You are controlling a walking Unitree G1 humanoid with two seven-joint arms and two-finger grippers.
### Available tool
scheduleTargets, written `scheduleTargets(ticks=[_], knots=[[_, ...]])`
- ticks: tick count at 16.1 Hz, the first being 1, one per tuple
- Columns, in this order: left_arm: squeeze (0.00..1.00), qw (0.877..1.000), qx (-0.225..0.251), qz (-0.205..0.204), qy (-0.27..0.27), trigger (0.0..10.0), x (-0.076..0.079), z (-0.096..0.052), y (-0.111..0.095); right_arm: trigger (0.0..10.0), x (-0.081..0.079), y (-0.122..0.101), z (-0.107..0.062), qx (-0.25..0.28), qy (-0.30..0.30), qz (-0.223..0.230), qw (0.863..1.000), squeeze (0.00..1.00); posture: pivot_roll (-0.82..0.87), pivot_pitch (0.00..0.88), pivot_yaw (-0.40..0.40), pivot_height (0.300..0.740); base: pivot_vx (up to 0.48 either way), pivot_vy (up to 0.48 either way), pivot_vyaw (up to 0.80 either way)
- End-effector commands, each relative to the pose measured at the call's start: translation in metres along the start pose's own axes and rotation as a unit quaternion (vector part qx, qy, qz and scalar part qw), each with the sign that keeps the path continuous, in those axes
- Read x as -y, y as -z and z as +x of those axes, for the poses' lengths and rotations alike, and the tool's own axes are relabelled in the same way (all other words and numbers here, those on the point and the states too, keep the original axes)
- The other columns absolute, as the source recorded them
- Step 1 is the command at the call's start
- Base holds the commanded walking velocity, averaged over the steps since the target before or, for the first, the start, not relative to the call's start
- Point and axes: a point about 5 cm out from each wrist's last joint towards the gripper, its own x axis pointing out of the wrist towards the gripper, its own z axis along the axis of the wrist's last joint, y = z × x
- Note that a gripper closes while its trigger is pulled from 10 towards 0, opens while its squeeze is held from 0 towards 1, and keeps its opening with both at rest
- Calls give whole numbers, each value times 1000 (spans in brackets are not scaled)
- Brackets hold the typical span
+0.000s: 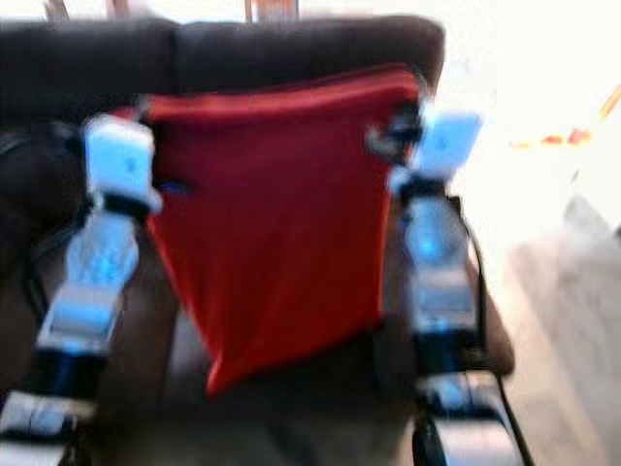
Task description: Move the pillow to the sofa from floor
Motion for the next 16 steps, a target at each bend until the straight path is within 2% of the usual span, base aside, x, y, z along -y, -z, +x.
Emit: scheduleTargets(ticks=[1, 13, 15, 16], knots=[[0, 1000, 20, 3, -15, 10000, -11, 5, -10, 10000, -7, -25, 7, 55, -8, 10, 998, 0, 4, 22, -7, 740, 337, 0, 0], [0, 1000, -3, 8, -11, 10000, -14, 4, -1, 10000, -8, -17, 3, 33, -8, 13, 999, 0, 11, 43, -10, 740, 342, 0, 0], [0, 1000, -24, 6, -6, 10000, -13, 1, 6, 10000, -9, -12, 1, 20, -10, 14, 1000, 0, 9, 47, -9, 740, 171, 0, 0], [0, 997, -75, -16, 26, 10000, -3, -5, 22, 10000, -4, 6, -4, -25, 4, 2, 1000, 0, 14, 51, -9, 740, 0, 0, 0]])
